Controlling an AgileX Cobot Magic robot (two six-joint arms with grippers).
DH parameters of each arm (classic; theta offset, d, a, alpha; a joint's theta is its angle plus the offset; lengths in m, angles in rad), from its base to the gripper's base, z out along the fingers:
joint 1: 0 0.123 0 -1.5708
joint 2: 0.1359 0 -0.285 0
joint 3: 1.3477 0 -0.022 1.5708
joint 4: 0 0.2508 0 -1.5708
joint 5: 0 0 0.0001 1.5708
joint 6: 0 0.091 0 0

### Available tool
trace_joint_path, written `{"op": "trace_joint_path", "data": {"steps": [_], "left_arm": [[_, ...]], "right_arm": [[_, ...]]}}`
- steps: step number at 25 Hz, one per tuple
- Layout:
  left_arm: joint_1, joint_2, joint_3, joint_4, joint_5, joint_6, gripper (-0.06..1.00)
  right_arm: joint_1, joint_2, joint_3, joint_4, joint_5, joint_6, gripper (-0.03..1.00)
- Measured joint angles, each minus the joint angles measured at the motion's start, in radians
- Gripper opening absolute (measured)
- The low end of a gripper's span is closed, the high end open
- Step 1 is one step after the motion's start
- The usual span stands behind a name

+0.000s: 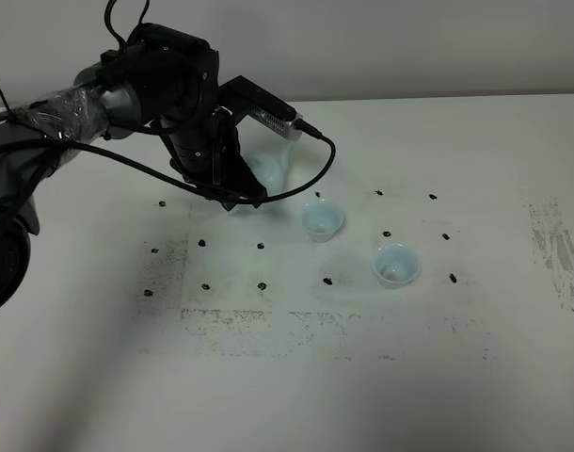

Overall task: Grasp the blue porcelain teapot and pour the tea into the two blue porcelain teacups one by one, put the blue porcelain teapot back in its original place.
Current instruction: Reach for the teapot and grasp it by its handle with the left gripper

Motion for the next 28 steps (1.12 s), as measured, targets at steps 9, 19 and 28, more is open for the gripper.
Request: {"op": "trace_joint_path", "data": {"steps": [9,19,28], "left_arm": [[0.000,0.038,0.000,0.000,-0.020,0.000,0.40],[-0.006,0.038,0.000,-0.002,-0.053,0.023,0.40],[-0.008,0.040,0.000,-0.026,-0.054,0.053,0.40]], "right_arm": [[0.000,0.000,0.000,0.000,0.000,0.000,0.56],[0.000,0.000,0.000,0.000,0.000,0.000,0.56],[0.000,0.000,0.000,0.000,0.000,0.000,0.56]]}}
